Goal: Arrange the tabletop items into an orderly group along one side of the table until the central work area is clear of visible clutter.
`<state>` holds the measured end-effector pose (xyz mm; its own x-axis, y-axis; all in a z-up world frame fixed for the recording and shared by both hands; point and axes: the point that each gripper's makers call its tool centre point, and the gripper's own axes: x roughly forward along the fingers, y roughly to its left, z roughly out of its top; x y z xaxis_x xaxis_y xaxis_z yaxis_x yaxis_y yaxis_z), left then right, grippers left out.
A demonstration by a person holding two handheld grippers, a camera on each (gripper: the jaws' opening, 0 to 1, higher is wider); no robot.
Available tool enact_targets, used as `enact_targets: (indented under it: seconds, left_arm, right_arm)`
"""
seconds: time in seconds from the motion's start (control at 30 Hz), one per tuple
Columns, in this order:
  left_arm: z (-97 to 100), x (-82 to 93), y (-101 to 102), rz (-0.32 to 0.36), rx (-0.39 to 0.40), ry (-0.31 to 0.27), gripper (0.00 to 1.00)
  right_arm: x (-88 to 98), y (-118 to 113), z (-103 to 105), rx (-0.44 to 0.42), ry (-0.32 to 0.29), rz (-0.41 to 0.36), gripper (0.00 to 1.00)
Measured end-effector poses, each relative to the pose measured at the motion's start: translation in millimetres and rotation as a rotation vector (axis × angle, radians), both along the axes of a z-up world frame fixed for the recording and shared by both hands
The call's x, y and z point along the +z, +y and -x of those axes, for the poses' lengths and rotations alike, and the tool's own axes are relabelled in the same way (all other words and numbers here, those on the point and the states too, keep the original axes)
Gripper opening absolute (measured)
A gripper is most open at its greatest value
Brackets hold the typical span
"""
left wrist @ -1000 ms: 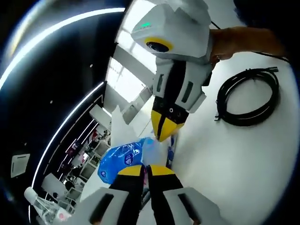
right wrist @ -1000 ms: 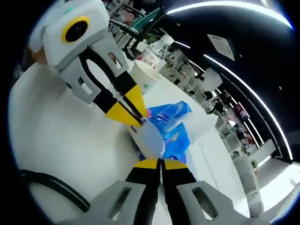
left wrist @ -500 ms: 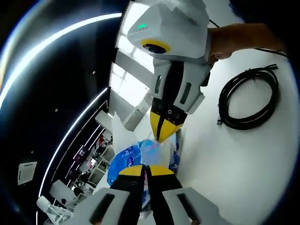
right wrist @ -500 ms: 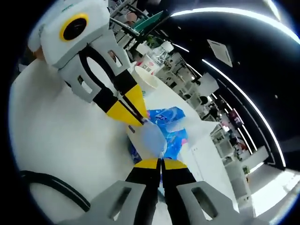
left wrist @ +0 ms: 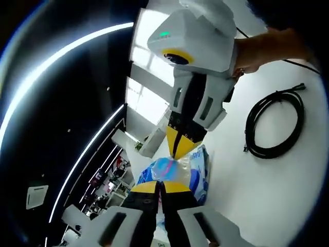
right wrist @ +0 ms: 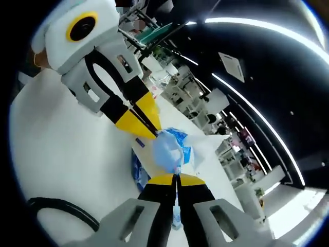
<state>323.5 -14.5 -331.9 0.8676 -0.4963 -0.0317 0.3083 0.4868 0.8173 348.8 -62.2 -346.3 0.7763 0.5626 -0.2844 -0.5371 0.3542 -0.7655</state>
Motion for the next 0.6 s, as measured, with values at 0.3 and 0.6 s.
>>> enact_targets:
  seconds: [0.3,0.6]
  left_arm:
    - [9.0,24.0,-11,0.007,-0.019,-0.042,0.0]
    - [21.3,39.6,-33,0.011,-0.06,-0.077,0.0]
  right_arm:
    - [27.0,-12,12,-0.021,-0.069,-0.012,0.0]
    - [45.6,-35,26,-0.051,-0.11,-0.032,0.0]
